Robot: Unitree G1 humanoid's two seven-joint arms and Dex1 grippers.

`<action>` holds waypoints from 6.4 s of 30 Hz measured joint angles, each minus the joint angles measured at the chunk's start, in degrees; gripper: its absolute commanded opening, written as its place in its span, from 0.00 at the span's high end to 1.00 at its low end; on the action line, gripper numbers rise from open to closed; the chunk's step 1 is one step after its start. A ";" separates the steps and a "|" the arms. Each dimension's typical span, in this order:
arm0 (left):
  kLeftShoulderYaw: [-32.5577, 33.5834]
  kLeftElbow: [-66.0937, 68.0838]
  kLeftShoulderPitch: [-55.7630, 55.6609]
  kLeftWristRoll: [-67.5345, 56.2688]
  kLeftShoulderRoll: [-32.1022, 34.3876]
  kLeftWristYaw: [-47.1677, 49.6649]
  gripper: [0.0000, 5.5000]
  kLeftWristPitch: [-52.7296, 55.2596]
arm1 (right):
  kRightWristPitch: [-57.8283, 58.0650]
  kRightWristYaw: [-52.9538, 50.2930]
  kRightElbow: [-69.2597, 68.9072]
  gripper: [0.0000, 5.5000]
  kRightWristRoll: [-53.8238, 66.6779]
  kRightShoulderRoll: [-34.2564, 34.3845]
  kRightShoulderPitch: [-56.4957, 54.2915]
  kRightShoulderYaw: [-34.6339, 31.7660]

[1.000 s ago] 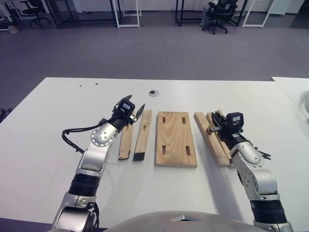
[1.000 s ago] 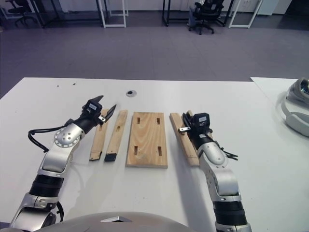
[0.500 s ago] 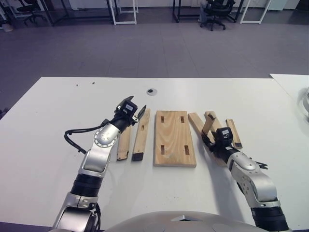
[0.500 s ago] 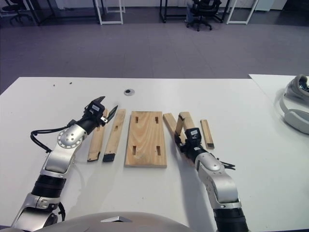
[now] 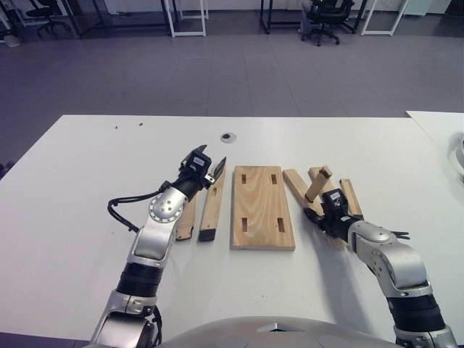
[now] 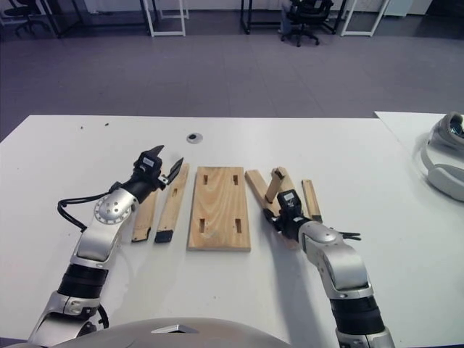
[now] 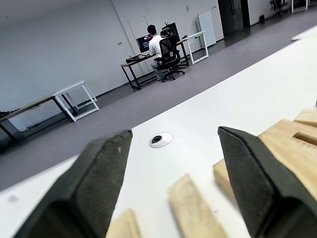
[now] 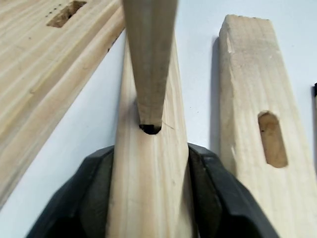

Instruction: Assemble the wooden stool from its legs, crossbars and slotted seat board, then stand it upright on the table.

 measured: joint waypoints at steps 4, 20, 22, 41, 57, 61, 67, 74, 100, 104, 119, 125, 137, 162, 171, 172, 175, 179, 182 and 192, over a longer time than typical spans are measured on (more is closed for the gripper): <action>7.58 -6.16 -1.77 -20.93 -8.05 0.26 0.26 14.91 | 2.64 -0.08 -6.68 0.62 4.02 2.90 -4.32 -3.03; 18.55 -8.01 -11.79 -71.23 -17.83 25.73 0.47 37.67 | -12.05 15.69 -19.64 0.62 7.07 -1.55 -10.58 5.77; 17.61 -8.52 -10.45 -70.51 -16.98 25.50 0.55 37.26 | -12.27 15.73 -19.63 0.62 6.81 -1.78 -10.57 5.92; 17.60 -24.00 6.38 -64.34 -12.30 29.33 0.81 28.61 | -13.06 19.01 -21.97 0.39 5.48 -9.79 -0.39 5.18; 10.35 -37.28 20.49 -48.07 -7.67 36.08 0.81 22.74 | -23.36 18.07 -4.16 0.39 -15.45 -13.33 4.93 18.83; 7.56 -37.56 20.20 -41.80 -4.86 33.60 0.81 21.07 | -23.40 18.31 -3.86 0.39 -15.55 -12.14 4.81 19.23; 2.63 -35.65 16.60 -33.21 -3.99 31.13 0.82 18.78 | -24.35 19.95 -3.81 0.39 -15.54 -11.65 4.77 19.47; 0.97 -35.84 16.91 -29.99 -1.68 28.04 0.82 19.31 | -24.44 20.35 -3.10 0.39 -15.77 -10.92 4.51 19.34; 6.57 -41.93 5.29 -71.49 -4.75 31.39 0.19 28.27 | -23.22 10.69 9.35 0.39 -14.14 -4.41 -11.13 3.50; 15.47 -41.55 -7.14 -76.12 3.01 33.54 0.16 22.34 | -23.49 9.87 9.66 0.39 -13.98 -4.60 -12.55 0.59; -9.76 -9.44 6.53 -31.10 16.89 12.39 0.16 27.70 | -27.07 4.62 15.65 0.39 -14.39 -1.76 -10.95 -1.03; -10.92 -8.05 6.84 -23.83 16.95 10.83 0.33 30.29 | -27.60 4.00 15.93 0.39 -15.31 -1.21 -10.49 -0.20; -6.35 -9.33 7.39 -19.77 11.51 8.42 0.62 30.11 | -19.10 8.99 16.38 0.39 -0.60 3.57 -15.79 -6.91; -3.75 -9.21 -17.27 -12.71 14.12 -16.40 0.56 10.22 | -0.07 -10.78 19.72 0.82 52.49 20.50 -44.66 -25.91; -1.94 -11.90 -11.50 -11.30 15.53 -16.12 0.31 10.31 | -4.75 -16.67 5.34 0.82 50.70 16.72 -26.63 -29.85; -0.64 -13.56 -6.51 -11.37 16.16 -15.50 0.29 11.06 | -4.81 -18.52 -0.20 0.82 51.21 16.36 -19.25 -31.98; 1.18 -17.66 7.39 -10.69 16.21 -11.37 0.17 13.67 | -4.58 -24.18 -12.19 0.82 58.01 16.25 -0.43 -37.48; -2.25 -19.18 15.16 -5.66 16.41 -7.56 0.05 16.16 | -6.08 -29.85 -18.24 0.82 66.46 15.93 11.87 -37.98; -4.63 -19.20 15.25 -3.46 16.44 -7.13 0.02 17.56 | -8.50 -31.51 -19.30 0.82 67.17 15.68 14.82 -35.46; -5.92 -21.08 14.97 -2.12 13.61 -6.02 0.02 21.06 | -16.41 -30.99 -24.08 0.81 51.54 4.99 12.03 -27.21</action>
